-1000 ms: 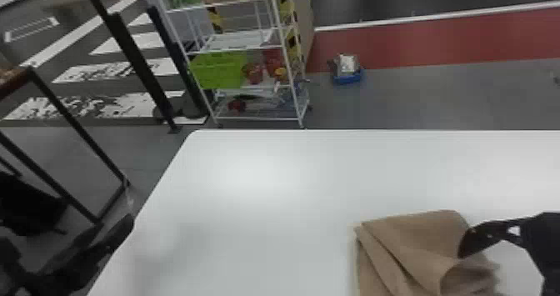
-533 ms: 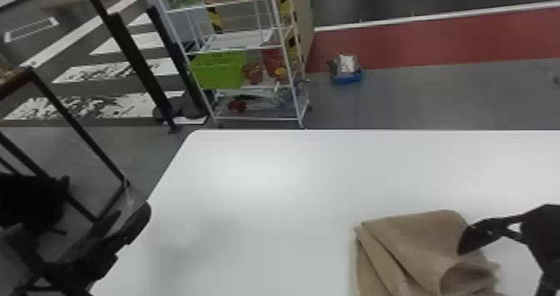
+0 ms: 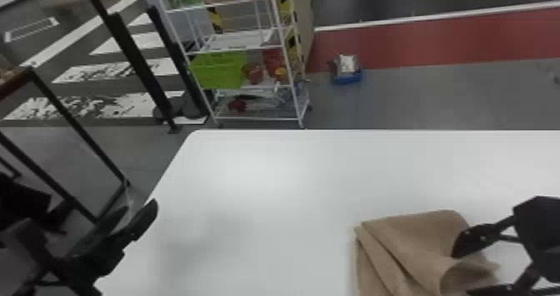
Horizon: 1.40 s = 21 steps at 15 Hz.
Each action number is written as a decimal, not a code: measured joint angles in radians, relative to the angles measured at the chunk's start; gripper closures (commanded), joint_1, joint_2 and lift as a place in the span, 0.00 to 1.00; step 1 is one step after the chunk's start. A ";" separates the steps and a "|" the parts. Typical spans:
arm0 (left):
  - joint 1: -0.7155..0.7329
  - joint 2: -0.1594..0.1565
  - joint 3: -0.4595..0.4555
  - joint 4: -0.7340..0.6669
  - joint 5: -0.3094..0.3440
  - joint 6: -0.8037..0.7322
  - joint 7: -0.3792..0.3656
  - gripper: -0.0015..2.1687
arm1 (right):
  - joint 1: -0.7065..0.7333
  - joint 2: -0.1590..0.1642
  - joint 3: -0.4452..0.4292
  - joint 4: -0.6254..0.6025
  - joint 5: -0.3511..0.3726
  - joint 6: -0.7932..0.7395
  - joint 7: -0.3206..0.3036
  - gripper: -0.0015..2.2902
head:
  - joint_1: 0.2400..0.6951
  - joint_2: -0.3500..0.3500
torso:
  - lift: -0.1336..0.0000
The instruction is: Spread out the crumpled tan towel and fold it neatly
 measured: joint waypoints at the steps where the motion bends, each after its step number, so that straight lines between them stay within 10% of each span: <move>1: 0.000 0.000 0.001 0.000 0.000 0.000 0.000 0.04 | -0.001 0.001 0.004 0.004 0.003 0.000 0.000 0.26 | 1.00 1.00 | 0.08; 12: 0.000 0.000 0.013 0.000 0.000 0.002 -0.003 0.04 | -0.011 0.003 0.050 0.000 0.031 0.013 0.000 0.26 | 1.00 1.00 | 0.08; 15: 0.001 0.000 0.015 0.000 0.000 0.003 -0.005 0.04 | -0.013 0.004 0.068 0.000 0.051 0.005 0.000 0.45 | 1.00 1.00 | 0.08; 21: 0.001 0.000 0.015 0.000 0.000 0.003 -0.005 0.04 | -0.022 0.010 0.061 0.003 0.026 0.014 0.000 0.46 | 1.00 1.00 | 0.08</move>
